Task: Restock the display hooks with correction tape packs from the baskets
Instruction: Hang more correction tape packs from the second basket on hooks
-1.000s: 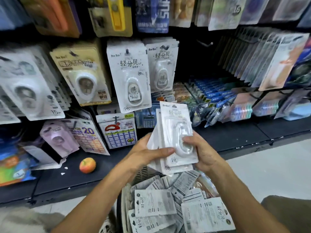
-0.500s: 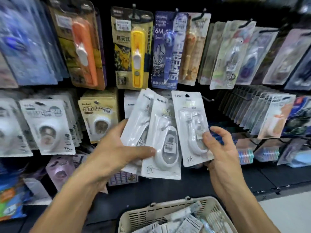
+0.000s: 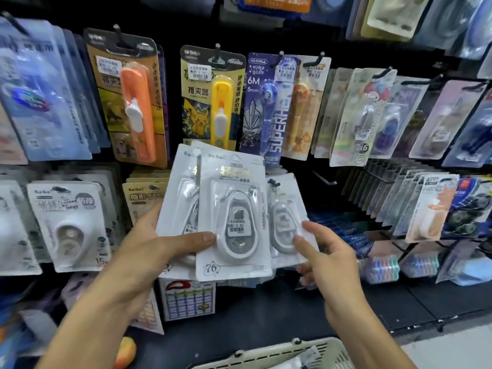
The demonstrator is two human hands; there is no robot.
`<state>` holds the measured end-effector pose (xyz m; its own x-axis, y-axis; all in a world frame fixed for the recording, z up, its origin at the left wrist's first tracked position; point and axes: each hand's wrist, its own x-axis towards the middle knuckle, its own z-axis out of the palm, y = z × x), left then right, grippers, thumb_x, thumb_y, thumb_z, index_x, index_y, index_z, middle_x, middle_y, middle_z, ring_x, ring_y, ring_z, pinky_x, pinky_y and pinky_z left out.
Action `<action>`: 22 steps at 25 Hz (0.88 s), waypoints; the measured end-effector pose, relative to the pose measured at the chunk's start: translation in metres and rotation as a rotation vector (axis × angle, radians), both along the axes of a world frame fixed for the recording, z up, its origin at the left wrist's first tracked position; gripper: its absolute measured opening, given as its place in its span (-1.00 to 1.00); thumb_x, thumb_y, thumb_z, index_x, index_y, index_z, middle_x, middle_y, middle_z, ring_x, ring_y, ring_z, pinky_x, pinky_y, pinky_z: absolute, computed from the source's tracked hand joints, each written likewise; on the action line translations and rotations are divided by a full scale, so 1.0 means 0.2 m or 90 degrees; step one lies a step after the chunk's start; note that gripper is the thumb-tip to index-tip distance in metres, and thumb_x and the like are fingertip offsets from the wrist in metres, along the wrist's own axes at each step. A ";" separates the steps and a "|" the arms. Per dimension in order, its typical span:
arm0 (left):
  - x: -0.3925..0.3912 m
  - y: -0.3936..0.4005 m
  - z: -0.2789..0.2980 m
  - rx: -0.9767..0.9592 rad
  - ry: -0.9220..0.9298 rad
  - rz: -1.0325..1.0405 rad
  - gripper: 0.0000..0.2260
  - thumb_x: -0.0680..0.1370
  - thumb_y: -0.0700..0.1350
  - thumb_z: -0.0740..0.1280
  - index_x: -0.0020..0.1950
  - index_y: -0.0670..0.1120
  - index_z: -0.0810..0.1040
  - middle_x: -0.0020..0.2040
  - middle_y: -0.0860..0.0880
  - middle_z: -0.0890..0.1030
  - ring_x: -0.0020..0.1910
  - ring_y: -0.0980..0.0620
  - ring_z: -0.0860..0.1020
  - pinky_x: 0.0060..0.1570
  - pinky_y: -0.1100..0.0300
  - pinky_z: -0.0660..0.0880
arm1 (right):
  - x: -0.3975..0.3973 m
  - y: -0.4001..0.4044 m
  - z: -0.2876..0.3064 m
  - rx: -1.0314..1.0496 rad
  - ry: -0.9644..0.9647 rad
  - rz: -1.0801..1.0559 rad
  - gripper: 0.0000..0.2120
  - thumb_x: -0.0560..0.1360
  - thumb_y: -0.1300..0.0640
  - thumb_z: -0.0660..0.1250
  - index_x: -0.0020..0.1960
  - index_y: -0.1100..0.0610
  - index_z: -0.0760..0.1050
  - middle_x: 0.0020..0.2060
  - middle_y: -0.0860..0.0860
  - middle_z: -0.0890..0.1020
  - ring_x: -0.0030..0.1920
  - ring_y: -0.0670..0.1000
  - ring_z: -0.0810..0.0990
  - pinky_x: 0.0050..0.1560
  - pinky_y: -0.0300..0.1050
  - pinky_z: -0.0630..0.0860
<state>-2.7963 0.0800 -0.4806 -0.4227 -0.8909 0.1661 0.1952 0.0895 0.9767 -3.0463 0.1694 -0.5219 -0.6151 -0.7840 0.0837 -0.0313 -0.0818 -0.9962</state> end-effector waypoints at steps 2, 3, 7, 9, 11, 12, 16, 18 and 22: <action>-0.04 0.01 -0.01 0.002 0.002 0.000 -0.35 0.08 -0.09 0.67 0.16 0.10 0.65 0.05 -0.04 0.76 -0.01 -0.10 0.74 -0.20 0.12 0.68 | 0.04 0.01 0.00 0.020 0.064 0.019 -0.68 0.52 -0.01 0.46 0.20 -0.30 0.50 0.17 -0.19 0.58 -0.13 -0.24 0.67 -0.22 -0.29 0.55; -0.06 0.02 -0.02 -0.003 -0.002 0.004 -0.33 0.10 -0.13 0.70 0.18 0.10 0.63 0.05 -0.02 0.76 0.00 -0.07 0.74 -0.19 0.13 0.68 | 0.08 0.01 0.00 0.005 0.090 0.044 -0.66 0.48 -0.13 0.47 0.20 -0.33 0.46 0.20 -0.21 0.57 -0.01 -0.31 0.63 -0.13 -0.29 0.55; -0.15 0.07 -0.05 -0.007 -0.035 -0.025 -0.36 0.20 -0.17 0.65 0.22 0.11 0.57 0.03 0.03 0.76 0.00 0.01 0.73 -0.16 0.21 0.66 | 0.18 0.01 -0.01 -0.086 -0.050 0.221 -0.30 0.26 -0.08 0.62 0.32 -0.16 0.38 0.13 -0.01 0.71 0.10 0.00 0.71 -0.03 -0.12 0.64; -0.15 0.07 -0.06 -0.003 -0.050 -0.038 -0.39 0.19 -0.17 0.70 0.17 0.14 0.60 0.01 0.03 0.76 -0.02 0.02 0.74 -0.17 0.29 0.63 | 0.17 0.01 0.02 -0.096 -0.107 0.158 -0.36 0.31 0.04 0.62 0.28 -0.18 0.40 0.08 0.00 0.73 -0.03 0.01 0.73 -0.18 -0.02 0.62; -0.11 0.07 -0.04 -0.002 -0.048 -0.018 -0.44 0.18 -0.15 0.71 0.09 0.22 0.65 0.00 0.04 0.76 -0.04 0.02 0.74 -0.19 0.29 0.63 | 0.12 0.03 0.04 -0.072 -0.104 0.091 -0.57 0.42 0.11 0.54 0.20 -0.20 0.51 0.07 0.04 0.72 -0.29 -0.04 0.66 -0.47 -0.12 0.47; -0.09 0.06 -0.03 -0.008 -0.044 -0.005 -0.44 0.17 -0.15 0.70 0.07 0.23 0.65 0.00 0.05 0.76 -0.05 0.02 0.74 -0.21 0.29 0.63 | 0.08 0.04 0.02 -0.048 -0.080 0.069 -0.66 0.46 0.13 0.50 0.14 -0.21 0.57 0.09 0.06 0.70 -0.35 -0.07 0.59 -0.49 -0.19 0.40; -0.07 0.04 -0.03 -0.033 -0.035 0.035 -0.47 0.18 -0.09 0.63 0.10 0.21 0.64 0.02 0.08 0.75 -0.05 0.05 0.74 -0.23 0.28 0.64 | 0.03 0.06 0.01 -0.014 -0.019 0.032 -0.71 0.48 0.07 0.49 0.11 -0.27 0.62 0.19 -0.09 0.65 -0.35 -0.16 0.50 -0.43 -0.24 0.39; -0.09 0.05 -0.03 -0.029 -0.035 0.036 -0.44 0.19 -0.10 0.64 0.15 0.16 0.62 0.02 0.07 0.75 -0.05 0.04 0.74 -0.22 0.28 0.63 | 0.04 0.04 0.06 -0.016 -0.062 0.041 -0.72 0.52 0.10 0.47 0.08 -0.28 0.65 0.12 -0.13 0.68 -0.44 -0.08 0.50 -0.50 -0.26 0.38; -0.12 0.05 -0.04 -0.031 -0.037 0.051 -0.43 0.17 -0.12 0.72 0.11 0.16 0.63 0.00 0.07 0.76 -0.07 0.05 0.74 -0.24 0.29 0.63 | 0.03 0.04 0.08 -0.017 -0.092 0.027 -0.67 0.49 0.19 0.46 -0.03 -0.29 0.69 -0.19 -0.12 0.73 -0.56 -0.07 0.29 -0.58 -0.25 0.27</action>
